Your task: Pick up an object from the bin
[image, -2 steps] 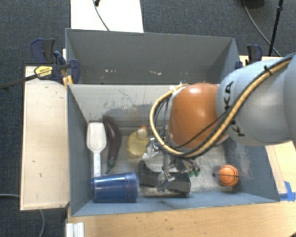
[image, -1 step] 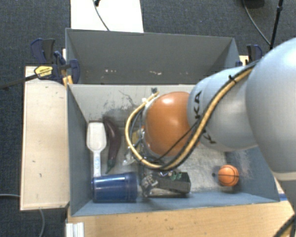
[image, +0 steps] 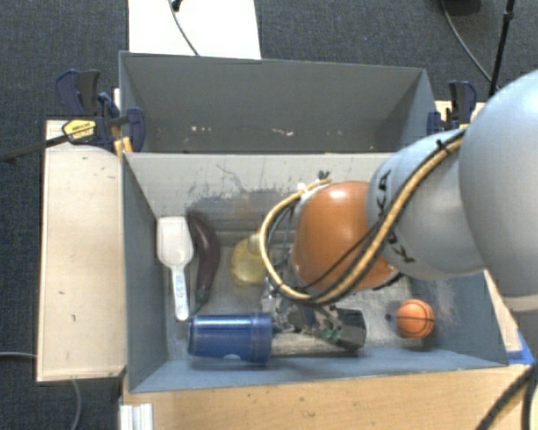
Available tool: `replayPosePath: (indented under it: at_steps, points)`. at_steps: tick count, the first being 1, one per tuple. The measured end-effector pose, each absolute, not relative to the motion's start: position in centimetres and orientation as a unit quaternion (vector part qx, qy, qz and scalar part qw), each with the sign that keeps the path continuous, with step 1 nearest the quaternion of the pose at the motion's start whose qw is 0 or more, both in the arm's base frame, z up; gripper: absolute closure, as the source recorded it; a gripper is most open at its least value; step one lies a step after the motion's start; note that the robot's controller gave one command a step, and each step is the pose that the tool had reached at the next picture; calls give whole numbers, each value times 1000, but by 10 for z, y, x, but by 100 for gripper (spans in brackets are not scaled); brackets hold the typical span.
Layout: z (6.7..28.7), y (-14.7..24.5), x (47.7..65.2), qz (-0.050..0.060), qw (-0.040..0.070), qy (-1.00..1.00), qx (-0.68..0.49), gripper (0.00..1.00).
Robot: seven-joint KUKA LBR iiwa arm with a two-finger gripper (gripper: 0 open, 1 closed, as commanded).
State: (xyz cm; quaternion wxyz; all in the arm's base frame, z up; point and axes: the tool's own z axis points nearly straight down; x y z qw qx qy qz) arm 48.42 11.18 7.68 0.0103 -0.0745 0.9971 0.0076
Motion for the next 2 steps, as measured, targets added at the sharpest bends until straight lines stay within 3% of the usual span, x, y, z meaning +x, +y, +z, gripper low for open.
replayPosePath:
  at_steps: [2]
  points:
    - [78,113,484,6,9,997,-77,100]
